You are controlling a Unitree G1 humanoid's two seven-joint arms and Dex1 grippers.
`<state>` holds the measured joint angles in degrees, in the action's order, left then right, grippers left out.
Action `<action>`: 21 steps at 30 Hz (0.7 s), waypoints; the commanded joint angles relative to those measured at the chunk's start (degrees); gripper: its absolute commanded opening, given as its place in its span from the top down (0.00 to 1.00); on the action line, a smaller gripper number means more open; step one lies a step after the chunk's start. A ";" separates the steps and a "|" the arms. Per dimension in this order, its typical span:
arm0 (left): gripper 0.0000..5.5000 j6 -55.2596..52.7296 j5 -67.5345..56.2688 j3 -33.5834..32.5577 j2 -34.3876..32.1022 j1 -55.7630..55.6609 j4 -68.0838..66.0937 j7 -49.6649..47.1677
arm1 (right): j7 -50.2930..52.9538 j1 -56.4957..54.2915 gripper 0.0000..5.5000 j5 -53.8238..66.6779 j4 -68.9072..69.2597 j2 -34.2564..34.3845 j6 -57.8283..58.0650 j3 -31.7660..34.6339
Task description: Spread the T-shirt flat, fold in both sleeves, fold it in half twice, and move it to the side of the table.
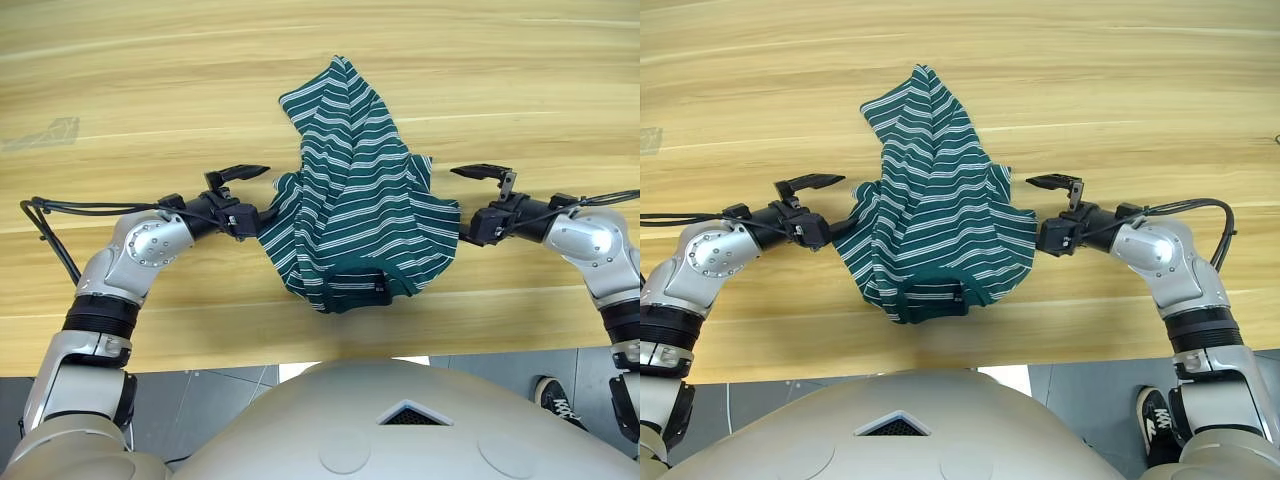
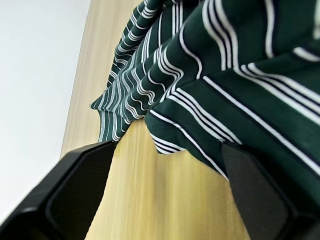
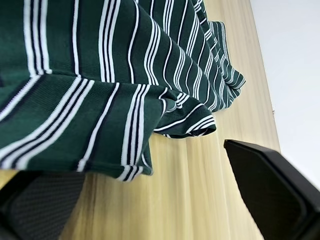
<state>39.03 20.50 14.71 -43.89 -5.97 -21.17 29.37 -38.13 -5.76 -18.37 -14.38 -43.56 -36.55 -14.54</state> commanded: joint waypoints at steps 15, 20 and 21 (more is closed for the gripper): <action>0.29 -0.29 3.28 2.43 -0.93 -0.03 -3.40 -0.85 | 3.79 -1.52 0.53 -3.64 -1.26 0.11 -1.60 -0.96; 0.29 -0.26 3.36 2.65 -0.80 0.02 -3.54 -1.10 | 5.01 -1.95 0.69 -4.60 -1.67 0.47 -2.03 -1.06; 0.29 -0.26 3.38 2.71 -0.80 0.03 -3.58 -1.13 | 5.15 -2.05 0.71 -4.67 -1.77 0.47 -2.03 -1.17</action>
<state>39.86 20.71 15.82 -44.13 -7.00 -23.32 27.23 -33.69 -6.90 -21.86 -15.66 -43.40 -38.33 -15.37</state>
